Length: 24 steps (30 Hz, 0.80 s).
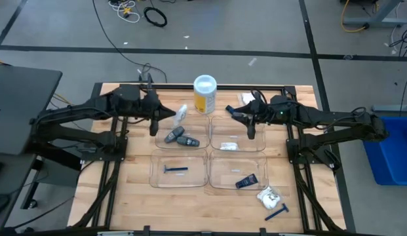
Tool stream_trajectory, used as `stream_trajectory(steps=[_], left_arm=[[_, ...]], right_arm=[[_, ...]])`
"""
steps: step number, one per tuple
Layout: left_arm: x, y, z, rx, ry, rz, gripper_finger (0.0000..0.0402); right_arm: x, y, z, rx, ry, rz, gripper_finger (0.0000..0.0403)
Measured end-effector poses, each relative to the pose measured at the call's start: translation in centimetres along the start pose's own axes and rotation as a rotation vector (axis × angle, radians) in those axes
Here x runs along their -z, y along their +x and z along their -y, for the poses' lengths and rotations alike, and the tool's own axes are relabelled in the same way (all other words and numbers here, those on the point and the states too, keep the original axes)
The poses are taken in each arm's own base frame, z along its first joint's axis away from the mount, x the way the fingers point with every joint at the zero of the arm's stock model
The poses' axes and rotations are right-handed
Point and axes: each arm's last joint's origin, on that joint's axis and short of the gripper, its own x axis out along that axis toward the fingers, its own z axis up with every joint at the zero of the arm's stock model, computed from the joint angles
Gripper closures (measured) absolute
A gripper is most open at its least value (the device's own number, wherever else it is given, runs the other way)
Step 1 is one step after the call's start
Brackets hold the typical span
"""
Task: Pick & Place Travel size toiletries
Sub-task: Put the transparent vanity pack into the top right transparent bin
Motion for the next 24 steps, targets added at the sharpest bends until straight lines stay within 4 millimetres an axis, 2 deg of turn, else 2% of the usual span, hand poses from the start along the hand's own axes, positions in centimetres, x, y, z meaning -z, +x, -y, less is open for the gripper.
stream_trajectory(steps=[12,20,24], left_arm=[[-0.7,5.5,-0.2,0.096,0.012,0.071,0.0402],[-0.5,8.9,-0.4,0.143,0.013,0.106,0.0402],[-0.2,10.2,-0.5,0.145,0.009,0.113,0.0402]], right_arm=[[-0.1,0.2,-0.2,-0.058,0.007,0.011,0.0206],[0.1,0.3,-0.2,-0.062,0.046,-0.008,0.0218],[0.1,0.3,0.0,-0.004,0.027,-0.007,0.0228]])
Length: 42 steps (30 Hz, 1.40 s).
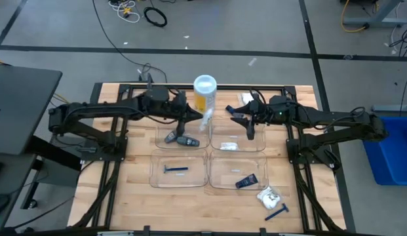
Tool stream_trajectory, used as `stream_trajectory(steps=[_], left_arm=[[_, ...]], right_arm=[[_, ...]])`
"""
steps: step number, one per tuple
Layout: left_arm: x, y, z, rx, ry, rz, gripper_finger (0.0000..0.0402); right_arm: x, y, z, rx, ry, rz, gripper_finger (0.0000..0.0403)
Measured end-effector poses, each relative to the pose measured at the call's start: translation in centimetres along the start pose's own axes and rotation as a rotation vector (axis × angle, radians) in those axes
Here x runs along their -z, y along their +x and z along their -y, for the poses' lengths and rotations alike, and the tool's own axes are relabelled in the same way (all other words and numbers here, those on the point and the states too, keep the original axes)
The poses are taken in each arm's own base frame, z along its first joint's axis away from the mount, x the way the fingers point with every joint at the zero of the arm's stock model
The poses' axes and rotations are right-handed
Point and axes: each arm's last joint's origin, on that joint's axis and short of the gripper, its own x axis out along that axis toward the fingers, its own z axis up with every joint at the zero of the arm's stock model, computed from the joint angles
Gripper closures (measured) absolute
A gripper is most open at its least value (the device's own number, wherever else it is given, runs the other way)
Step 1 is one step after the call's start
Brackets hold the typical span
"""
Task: Pick & Place Travel size toiletries
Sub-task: Put the transparent vanity pack into the top right transparent bin
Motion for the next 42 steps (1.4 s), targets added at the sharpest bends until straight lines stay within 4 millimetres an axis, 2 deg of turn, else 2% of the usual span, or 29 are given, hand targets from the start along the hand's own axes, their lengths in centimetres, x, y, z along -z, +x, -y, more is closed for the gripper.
stream_trajectory(steps=[10,26,30,35,42], left_arm=[[0.5,1.3,-0.3,0.018,-0.020,0.002,0.0401],[0.5,2.1,-0.4,0.019,0.008,0.039,0.0401],[0.5,2.1,-0.5,0.010,0.016,0.040,0.0401],[0.5,2.1,-0.5,0.009,0.014,0.040,0.0401],[0.6,3.4,-0.8,0.008,-0.007,0.103,0.0401]], right_arm=[[0.0,-0.3,0.1,0.024,-0.014,-0.005,0.0252],[-0.4,-4.4,0.3,0.030,-0.032,0.012,0.0338],[-0.4,-4.5,0.5,0.101,-0.037,0.021,0.0344],[-0.4,-4.6,0.6,0.104,-0.037,0.022,0.0355],[-0.3,-4.6,0.6,0.106,-0.039,0.009,0.0368]])
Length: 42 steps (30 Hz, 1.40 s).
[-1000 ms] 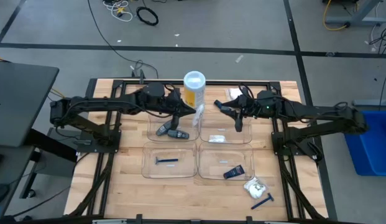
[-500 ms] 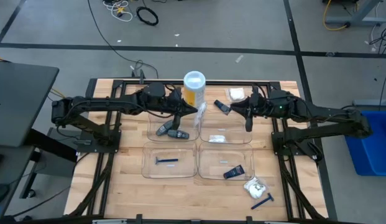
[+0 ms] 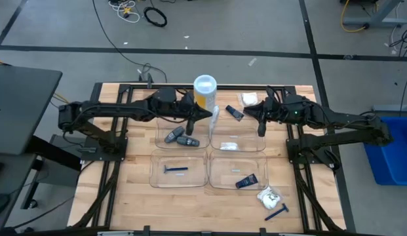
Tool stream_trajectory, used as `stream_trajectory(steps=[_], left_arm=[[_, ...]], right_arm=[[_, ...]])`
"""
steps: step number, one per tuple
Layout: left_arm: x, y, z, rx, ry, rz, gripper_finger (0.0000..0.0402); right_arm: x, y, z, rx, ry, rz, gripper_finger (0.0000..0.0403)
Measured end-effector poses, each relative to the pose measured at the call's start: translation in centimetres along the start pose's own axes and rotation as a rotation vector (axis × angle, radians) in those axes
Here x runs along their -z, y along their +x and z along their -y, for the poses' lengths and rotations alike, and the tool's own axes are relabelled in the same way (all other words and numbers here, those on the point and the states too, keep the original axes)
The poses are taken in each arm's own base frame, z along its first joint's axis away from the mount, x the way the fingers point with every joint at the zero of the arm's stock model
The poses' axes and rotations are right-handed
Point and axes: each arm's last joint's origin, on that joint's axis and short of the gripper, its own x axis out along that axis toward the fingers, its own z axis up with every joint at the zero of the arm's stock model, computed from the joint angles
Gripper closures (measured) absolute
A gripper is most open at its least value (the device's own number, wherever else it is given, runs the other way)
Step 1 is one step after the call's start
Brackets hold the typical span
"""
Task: Pick & Place Travel size toiletries
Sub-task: Put the transparent vanity pack into the top right transparent bin
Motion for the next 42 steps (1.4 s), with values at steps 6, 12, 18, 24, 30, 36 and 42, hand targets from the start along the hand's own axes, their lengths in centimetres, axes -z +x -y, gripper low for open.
stream_trajectory(steps=[6,12,18,24,30,36,42], left_arm=[[1.1,1.8,-0.3,0.009,-0.029,0.032,0.0401],[2.7,3.4,-0.6,0.045,-0.089,0.012,0.0401],[3.6,4.1,-0.7,0.056,-0.127,-0.018,0.0401],[3.9,4.0,-0.7,0.033,-0.127,-0.044,0.0401],[4.0,4.0,-0.7,0.032,-0.134,-0.055,0.0401],[4.9,4.0,-0.9,-0.003,-0.150,-0.145,0.0401],[5.1,3.9,-0.9,-0.018,-0.138,-0.163,0.0401]], right_arm=[[0.2,0.1,0.0,0.015,-0.003,-0.016,0.0369],[0.2,0.2,0.0,0.019,-0.003,-0.017,0.0369],[0.2,0.2,0.0,0.018,-0.003,-0.021,0.0370],[0.3,0.2,0.0,0.018,-0.006,-0.036,0.0370],[0.4,0.2,0.0,0.018,-0.007,-0.039,0.0371],[0.4,0.2,0.0,0.018,-0.007,-0.039,0.0371],[0.4,0.2,0.0,0.018,-0.007,-0.040,0.0372]])
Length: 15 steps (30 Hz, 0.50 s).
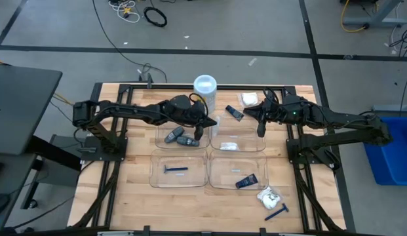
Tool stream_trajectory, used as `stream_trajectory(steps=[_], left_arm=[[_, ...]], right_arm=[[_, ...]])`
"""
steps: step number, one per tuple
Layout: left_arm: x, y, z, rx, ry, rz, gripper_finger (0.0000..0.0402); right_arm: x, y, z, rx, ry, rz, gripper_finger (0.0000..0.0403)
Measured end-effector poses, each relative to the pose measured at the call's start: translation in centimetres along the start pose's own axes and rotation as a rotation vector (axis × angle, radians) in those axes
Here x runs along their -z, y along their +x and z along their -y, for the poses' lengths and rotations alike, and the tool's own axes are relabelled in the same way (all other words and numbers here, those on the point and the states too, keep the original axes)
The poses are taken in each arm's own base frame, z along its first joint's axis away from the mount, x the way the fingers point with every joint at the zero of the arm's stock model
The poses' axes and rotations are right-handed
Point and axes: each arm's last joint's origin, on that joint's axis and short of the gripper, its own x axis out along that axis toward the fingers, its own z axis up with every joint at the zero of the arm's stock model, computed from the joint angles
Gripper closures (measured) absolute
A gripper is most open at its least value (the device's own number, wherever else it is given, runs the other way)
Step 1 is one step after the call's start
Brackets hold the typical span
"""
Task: Pick & Place Travel size toiletries
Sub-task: Put the transparent vanity pack into the top right transparent bin
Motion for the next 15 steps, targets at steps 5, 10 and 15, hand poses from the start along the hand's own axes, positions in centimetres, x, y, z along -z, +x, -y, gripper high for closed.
stream_trajectory(steps=[5,10,15], left_arm=[[0.00,0.00,0.00,0.000,0.000,0.000,0.0401],[-0.03,0.00,0.02,0.000,0.001,0.004,0.0387],[-0.03,0.01,0.07,0.003,0.004,0.004,0.0343]], right_arm=[[0.00,0.00,0.00,0.000,0.000,0.000,0.0373],[0.00,0.01,0.00,0.000,0.000,0.000,0.0373],[0.00,0.01,0.00,0.000,0.000,0.000,0.0373]])
